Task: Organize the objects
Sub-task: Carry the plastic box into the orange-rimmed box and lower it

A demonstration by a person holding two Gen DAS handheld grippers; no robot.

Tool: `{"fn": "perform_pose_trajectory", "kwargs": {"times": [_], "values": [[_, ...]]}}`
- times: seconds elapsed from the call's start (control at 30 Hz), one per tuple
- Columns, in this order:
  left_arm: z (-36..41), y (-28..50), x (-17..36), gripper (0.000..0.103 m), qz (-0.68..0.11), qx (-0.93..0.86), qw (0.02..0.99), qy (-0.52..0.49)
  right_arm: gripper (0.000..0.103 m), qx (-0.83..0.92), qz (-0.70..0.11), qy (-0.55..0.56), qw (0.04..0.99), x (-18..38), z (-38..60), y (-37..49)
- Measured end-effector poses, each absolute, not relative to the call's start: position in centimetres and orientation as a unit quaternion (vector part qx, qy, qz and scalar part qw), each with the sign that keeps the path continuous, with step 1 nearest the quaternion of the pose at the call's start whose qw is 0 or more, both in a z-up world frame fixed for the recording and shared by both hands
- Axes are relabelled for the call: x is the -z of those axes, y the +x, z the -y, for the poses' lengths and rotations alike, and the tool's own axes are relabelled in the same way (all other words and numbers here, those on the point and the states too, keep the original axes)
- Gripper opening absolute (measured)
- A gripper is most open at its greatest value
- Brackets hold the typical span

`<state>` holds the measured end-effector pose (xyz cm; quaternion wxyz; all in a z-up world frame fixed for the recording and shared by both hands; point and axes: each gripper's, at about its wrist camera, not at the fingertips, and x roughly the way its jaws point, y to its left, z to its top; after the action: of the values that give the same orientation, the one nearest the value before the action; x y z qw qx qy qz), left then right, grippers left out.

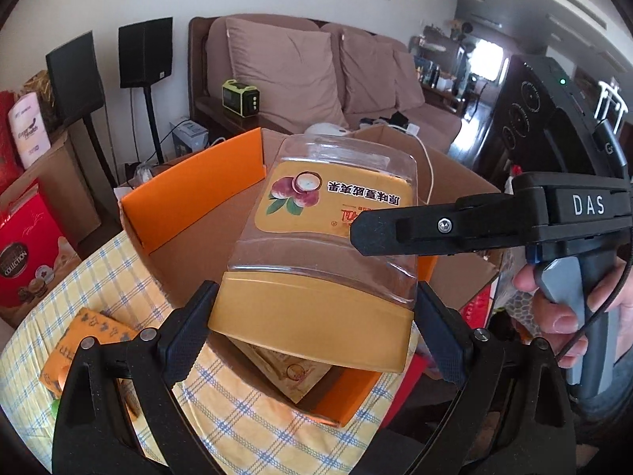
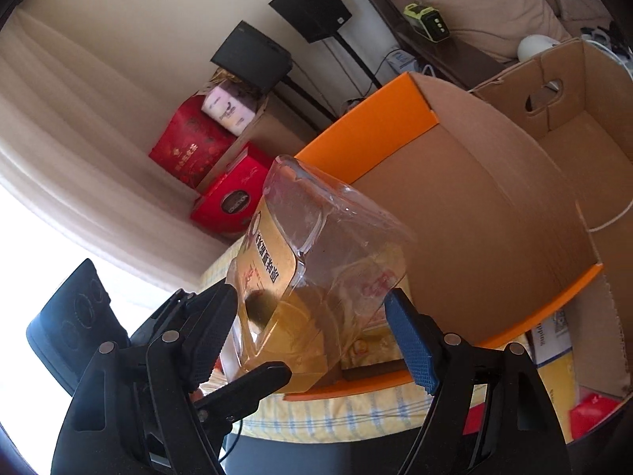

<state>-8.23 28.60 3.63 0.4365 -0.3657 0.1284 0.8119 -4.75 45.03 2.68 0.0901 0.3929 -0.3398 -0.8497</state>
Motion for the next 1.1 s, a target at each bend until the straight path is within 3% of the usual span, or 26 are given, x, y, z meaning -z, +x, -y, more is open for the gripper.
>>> {"fn": "perform_pose_trajectory", "kwargs": {"times": [0.4,0.7,0.93,1.1], "values": [[-35.5,-10.4,-0.4,0.093,-0.168,-0.766,0.467,-0.408,0.079,0.859,0.322,0.398,0.02,-1.4,-49.7,-4.4],[-38.2,-10.1,2.5,0.092,-0.264,-0.732,0.458,-0.43,0.079,0.88,0.275,0.386,-0.029,-1.9,-50.3,-3.5],[-39.2,-10.0,2.8,0.091,-0.298,-0.706,0.473,-0.435,0.079,0.893,0.21,0.384,-0.107,-2.6,-51.9,-3.5],[-40.2,-10.0,2.8,0.091,-0.314,-0.686,0.491,-0.436,0.079,0.882,0.218,0.403,-0.116,-1.4,-53.5,-4.1]]}}
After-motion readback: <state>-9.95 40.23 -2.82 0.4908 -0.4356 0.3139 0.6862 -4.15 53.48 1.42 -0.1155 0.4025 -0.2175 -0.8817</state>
